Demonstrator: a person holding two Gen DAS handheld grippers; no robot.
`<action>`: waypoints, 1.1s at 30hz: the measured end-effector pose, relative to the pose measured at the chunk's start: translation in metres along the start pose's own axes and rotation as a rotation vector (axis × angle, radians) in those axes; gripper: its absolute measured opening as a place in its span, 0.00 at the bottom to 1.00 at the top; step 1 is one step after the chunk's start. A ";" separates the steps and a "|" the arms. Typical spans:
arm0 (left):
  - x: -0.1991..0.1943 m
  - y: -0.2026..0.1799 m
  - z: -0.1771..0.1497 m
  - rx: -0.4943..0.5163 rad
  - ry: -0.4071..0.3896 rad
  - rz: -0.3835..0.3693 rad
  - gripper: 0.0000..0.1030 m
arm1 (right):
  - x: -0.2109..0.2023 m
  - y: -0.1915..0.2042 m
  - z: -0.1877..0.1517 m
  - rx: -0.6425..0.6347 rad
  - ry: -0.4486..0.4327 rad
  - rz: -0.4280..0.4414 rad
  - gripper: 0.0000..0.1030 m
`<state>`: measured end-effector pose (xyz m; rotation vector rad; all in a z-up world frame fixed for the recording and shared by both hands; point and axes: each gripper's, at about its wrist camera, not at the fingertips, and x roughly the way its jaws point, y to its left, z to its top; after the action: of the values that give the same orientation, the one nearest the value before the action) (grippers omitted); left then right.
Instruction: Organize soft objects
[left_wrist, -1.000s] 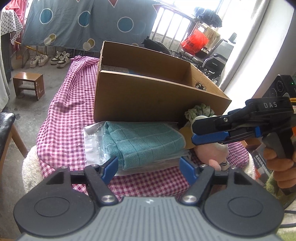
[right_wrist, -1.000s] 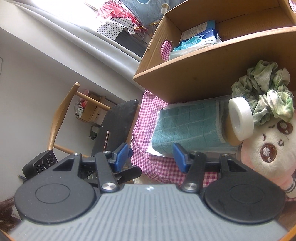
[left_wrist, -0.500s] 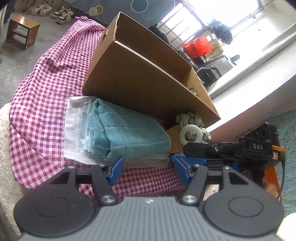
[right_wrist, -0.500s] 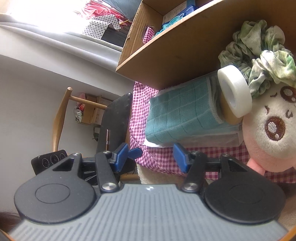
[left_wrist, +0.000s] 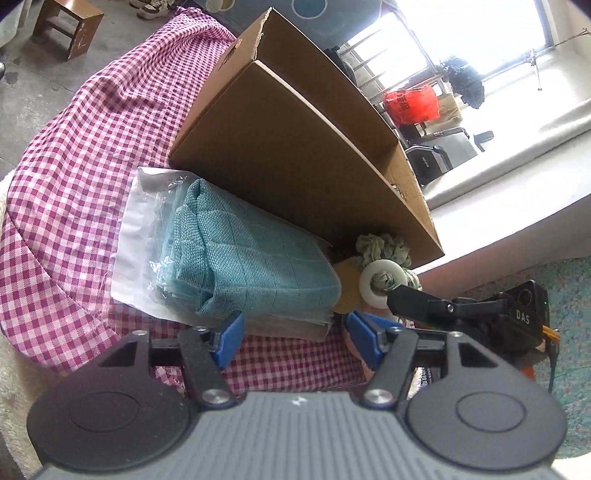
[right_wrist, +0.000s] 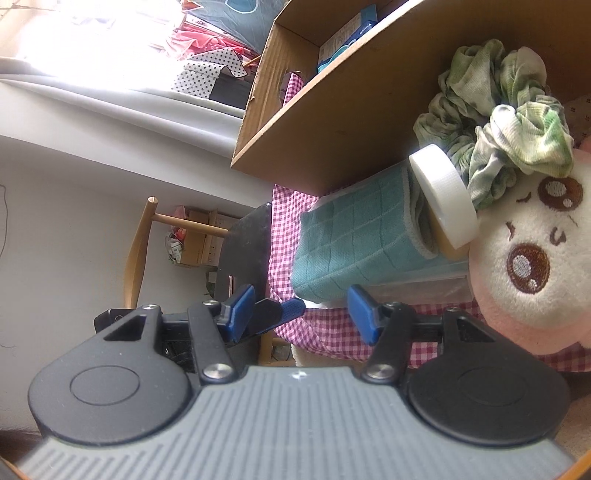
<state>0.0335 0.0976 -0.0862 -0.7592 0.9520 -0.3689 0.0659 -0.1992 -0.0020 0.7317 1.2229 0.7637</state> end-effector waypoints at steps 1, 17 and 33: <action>0.004 0.001 0.000 -0.003 0.001 0.007 0.62 | 0.000 -0.001 0.000 -0.001 -0.001 0.005 0.55; -0.010 0.001 0.005 -0.011 -0.023 0.108 0.62 | -0.010 -0.024 0.002 0.045 -0.032 0.059 0.57; 0.002 -0.009 0.025 0.007 -0.098 0.138 0.63 | -0.018 -0.034 0.000 0.058 -0.057 0.117 0.57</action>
<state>0.0555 0.1010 -0.0719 -0.6950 0.9047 -0.2129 0.0665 -0.2328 -0.0207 0.8733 1.1628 0.8004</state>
